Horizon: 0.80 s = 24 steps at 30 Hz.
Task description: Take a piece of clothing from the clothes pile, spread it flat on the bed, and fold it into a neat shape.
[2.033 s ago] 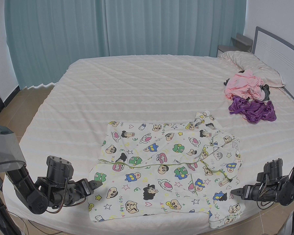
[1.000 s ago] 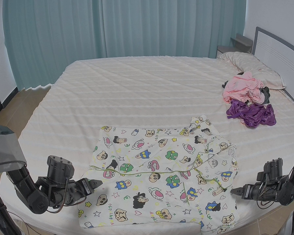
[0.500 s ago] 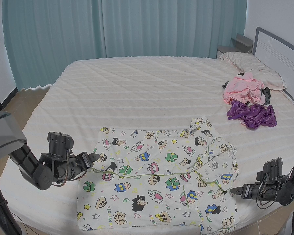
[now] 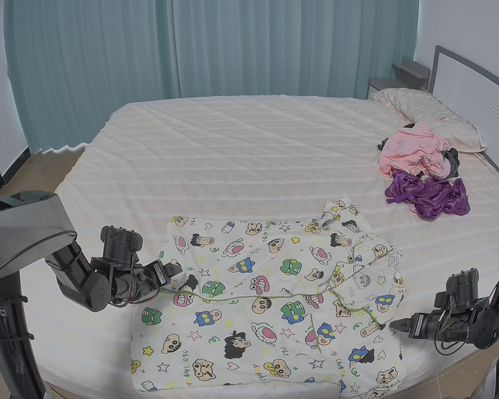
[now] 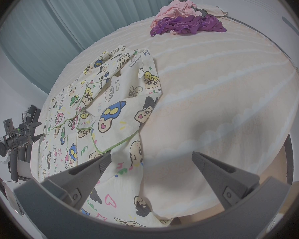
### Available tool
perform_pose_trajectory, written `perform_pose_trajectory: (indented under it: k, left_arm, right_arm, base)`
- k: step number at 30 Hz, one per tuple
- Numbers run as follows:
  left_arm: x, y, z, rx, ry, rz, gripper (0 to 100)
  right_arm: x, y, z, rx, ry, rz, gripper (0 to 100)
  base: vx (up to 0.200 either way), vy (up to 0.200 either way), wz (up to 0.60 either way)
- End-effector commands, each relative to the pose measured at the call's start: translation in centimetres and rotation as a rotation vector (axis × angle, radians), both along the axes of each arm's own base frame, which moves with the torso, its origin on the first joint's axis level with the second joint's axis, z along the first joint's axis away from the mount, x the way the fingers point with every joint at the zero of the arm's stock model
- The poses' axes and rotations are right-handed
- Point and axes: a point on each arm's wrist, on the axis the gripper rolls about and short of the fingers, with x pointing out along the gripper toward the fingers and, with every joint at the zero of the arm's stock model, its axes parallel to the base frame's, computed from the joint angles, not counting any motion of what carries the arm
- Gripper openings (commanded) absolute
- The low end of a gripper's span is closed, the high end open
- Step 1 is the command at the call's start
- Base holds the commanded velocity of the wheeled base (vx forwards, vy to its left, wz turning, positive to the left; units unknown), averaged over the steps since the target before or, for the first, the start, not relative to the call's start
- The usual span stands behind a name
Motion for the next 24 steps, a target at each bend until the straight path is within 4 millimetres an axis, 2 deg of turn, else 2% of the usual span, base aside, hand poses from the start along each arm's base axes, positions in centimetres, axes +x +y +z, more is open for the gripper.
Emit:
perform_pose_trajectory:
  k: [1,5,6,14,24]
  left_arm:
    - [0.2,-0.1,-0.8,0.003,0.019,0.000,100]
    - [0.3,0.0,-1.0,0.004,0.023,0.002,100]
    - [0.3,0.0,-1.0,0.003,0.024,0.004,0]
    - [-0.6,0.6,-1.4,0.021,0.054,0.022,0]
    - [-1.5,1.7,-0.7,0.033,0.053,0.052,0]
  right_arm:
    - [0.0,0.0,-0.1,0.000,0.005,0.000,100]
    - [0.0,0.0,-0.1,0.000,0.005,0.000,100]
    - [0.0,0.0,-0.1,0.000,0.005,0.000,100]
    - [-0.1,0.1,-0.1,0.000,0.008,0.003,100]
    - [-0.1,0.1,-0.1,0.000,0.008,0.006,100]
  base:
    - [0.000,0.000,0.00]
    - [0.000,0.000,0.00]
    - [0.000,0.000,0.00]
    - [0.000,0.000,0.00]
    - [0.000,0.000,0.00]
